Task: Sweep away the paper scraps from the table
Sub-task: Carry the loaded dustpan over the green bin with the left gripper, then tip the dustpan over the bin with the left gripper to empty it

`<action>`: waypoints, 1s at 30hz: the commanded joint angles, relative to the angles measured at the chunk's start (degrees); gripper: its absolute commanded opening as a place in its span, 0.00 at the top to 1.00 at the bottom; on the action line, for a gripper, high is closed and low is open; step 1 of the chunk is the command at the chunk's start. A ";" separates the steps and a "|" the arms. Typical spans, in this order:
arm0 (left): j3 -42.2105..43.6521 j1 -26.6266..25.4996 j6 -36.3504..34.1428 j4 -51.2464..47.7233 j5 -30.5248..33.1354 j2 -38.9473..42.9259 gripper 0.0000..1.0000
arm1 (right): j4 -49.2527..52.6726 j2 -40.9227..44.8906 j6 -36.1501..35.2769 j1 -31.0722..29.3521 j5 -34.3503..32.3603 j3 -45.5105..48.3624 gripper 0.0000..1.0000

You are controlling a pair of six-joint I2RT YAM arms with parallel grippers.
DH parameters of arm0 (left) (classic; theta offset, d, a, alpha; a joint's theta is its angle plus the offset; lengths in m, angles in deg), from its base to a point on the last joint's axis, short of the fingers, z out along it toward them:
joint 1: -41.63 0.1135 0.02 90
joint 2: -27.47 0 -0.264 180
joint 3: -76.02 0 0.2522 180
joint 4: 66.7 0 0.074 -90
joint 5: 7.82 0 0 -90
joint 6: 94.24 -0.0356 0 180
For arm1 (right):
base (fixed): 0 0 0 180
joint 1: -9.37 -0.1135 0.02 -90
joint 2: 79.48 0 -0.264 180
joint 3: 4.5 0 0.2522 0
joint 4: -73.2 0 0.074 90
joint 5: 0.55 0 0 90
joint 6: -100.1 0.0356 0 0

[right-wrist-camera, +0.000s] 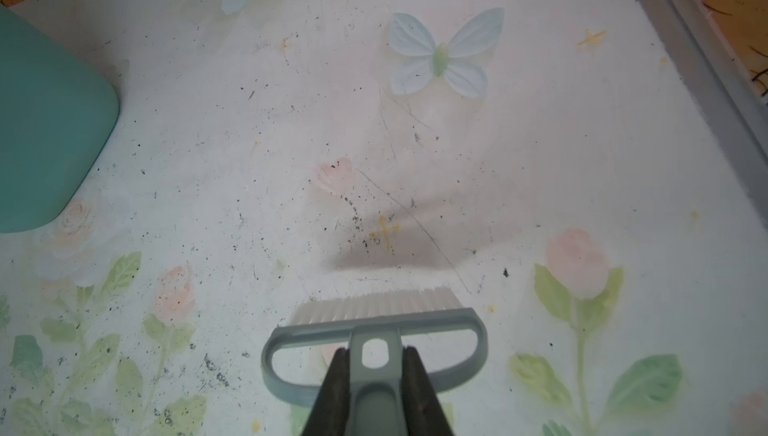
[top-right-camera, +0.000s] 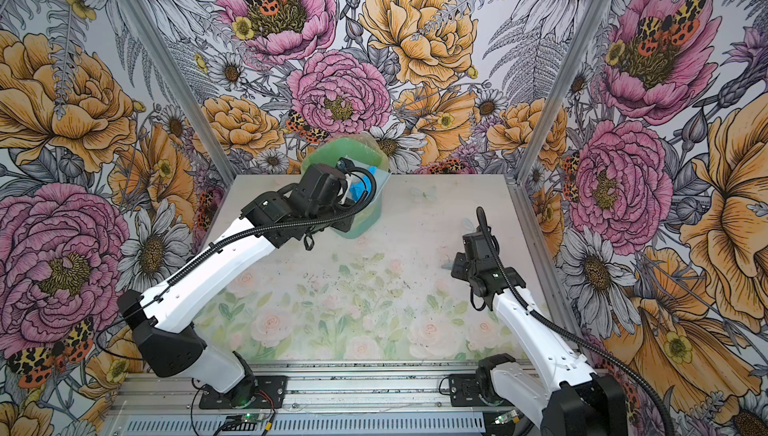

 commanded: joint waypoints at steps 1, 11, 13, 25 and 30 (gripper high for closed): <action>-2.80 3.35 -2.20 -0.90 -2.23 0.47 0.81 | -1.48 -0.30 -0.85 0.34 0.29 -0.07 1.00; -8.15 8.16 -8.27 -0.87 10.30 -5.15 0.80 | -1.44 -0.92 0.35 0.34 1.14 -0.19 1.00; -9.70 8.80 -9.63 -0.74 11.81 -7.02 0.81 | -1.35 -1.00 0.72 0.38 1.31 -0.20 1.00; -18.68 10.79 -21.94 -0.57 24.95 -17.06 0.81 | -1.35 0.44 3.33 0.37 2.65 0.97 1.00; -23.02 10.56 -29.13 -0.14 33.53 -20.69 0.82 | -1.35 0.01 3.73 0.24 3.00 0.98 1.00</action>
